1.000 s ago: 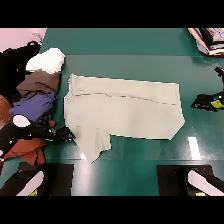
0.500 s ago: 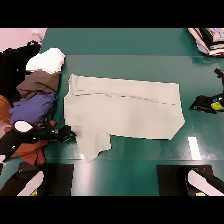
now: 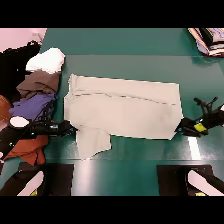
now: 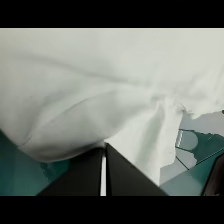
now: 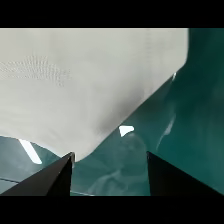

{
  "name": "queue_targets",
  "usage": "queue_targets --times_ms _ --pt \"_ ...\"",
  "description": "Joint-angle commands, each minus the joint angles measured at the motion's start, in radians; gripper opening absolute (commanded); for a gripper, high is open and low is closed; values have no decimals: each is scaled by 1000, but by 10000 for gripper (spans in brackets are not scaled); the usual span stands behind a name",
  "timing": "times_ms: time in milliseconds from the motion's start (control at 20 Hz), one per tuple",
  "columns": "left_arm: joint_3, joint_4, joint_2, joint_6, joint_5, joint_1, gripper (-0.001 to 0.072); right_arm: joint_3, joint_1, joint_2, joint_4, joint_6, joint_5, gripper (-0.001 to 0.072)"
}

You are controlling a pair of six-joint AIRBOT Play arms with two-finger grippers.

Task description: Fold the shirts.

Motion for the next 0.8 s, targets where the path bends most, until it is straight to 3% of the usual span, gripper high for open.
queue_targets --times_ms 0,50,250,500,750 --pt "8 -2 0 8 -2 0 22 -106 0 0 103 0 -103 426" --pt "8 -2 0 8 -2 0 22 -119 1 0 127 -8 -126 423" --pt "26 16 2 8 -34 0 21 -128 48 0 150 -69 -143 16" --pt "131 118 52 -13 -216 0 19 -92 74 121 23 -77 -6 16" --pt "135 122 322 -176 -400 0 20 -21 6 422 -71 -43 246 15"
